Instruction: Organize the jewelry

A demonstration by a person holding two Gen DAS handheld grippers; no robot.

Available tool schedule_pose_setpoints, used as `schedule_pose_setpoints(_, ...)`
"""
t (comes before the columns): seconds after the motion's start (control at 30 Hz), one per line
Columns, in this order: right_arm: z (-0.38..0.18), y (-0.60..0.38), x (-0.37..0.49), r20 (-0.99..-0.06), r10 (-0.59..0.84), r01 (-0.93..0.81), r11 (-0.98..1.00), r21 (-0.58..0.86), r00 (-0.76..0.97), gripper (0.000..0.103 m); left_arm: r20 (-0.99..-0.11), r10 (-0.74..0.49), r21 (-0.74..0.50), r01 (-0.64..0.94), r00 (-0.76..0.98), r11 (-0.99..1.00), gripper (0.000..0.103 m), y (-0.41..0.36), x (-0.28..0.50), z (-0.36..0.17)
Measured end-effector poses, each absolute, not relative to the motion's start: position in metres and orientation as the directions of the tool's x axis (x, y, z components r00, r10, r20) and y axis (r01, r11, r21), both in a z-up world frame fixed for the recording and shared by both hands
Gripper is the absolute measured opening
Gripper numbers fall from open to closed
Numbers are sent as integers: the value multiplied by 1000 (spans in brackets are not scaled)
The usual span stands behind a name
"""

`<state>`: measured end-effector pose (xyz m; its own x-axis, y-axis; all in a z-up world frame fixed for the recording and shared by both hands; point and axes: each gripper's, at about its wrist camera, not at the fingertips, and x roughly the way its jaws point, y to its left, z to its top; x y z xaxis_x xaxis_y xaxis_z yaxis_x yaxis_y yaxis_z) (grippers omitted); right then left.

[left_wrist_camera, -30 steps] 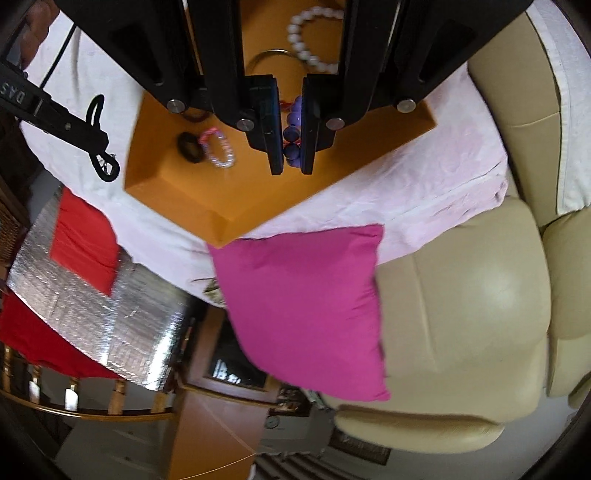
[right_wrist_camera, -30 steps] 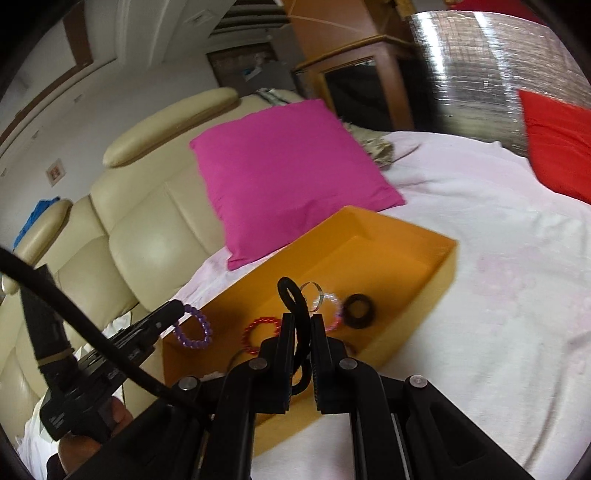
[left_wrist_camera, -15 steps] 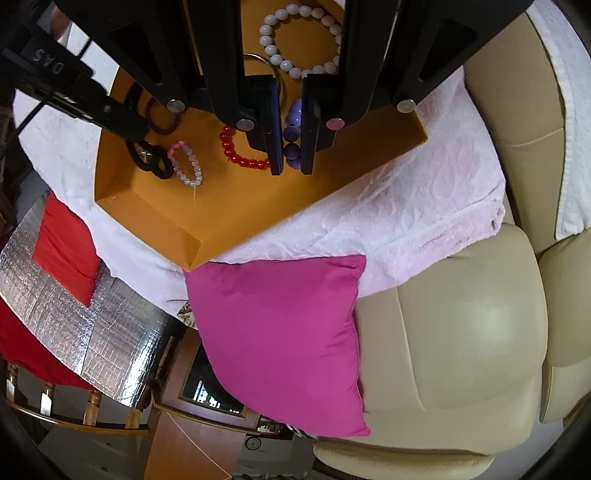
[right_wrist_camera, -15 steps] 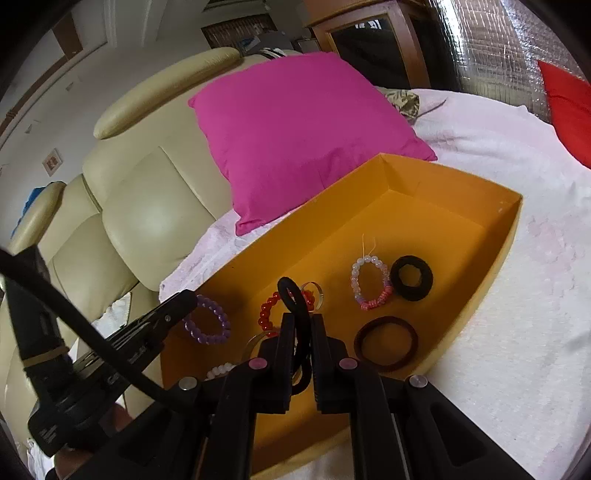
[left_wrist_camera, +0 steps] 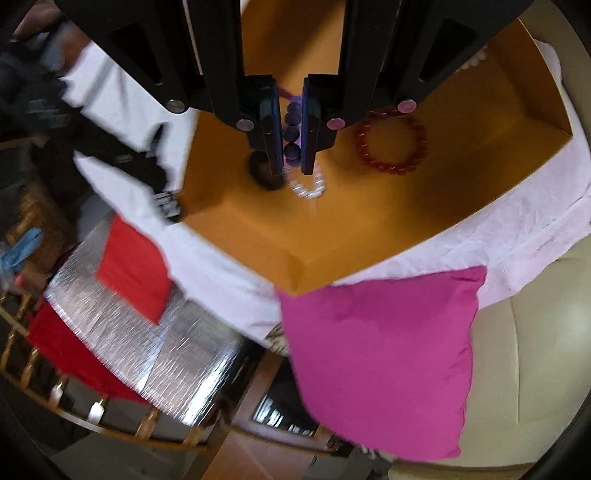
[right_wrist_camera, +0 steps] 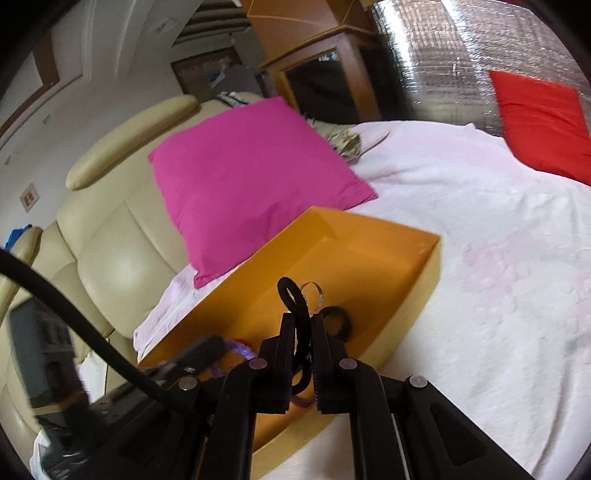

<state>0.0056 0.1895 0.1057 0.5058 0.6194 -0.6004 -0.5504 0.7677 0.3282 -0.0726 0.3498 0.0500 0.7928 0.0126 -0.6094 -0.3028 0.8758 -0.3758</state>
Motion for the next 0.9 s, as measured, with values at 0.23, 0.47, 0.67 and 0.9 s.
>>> schedule_pose_setpoints(0.23,102,193,4,-621,645,-583,736,345,446,9,-585,52,-454,-380,810,806,51,385,-103,53)
schedule_pose_setpoints(0.47,83,233,-31,-727,629,-692,654,304,275,11,-590,184,-430,-499,786,752,52,408,-134,60)
schedule_pose_setpoints(0.67,63,247,-51,-772,612,-710,619,335,170,34,-581,274,-405,-564,767,720,53,414,-148,66)
schedule_pose_setpoints(0.9,88,211,-46,-702,656,-649,667,366,278,53,-567,340,-333,-587,750,738,75,404,-154,76)
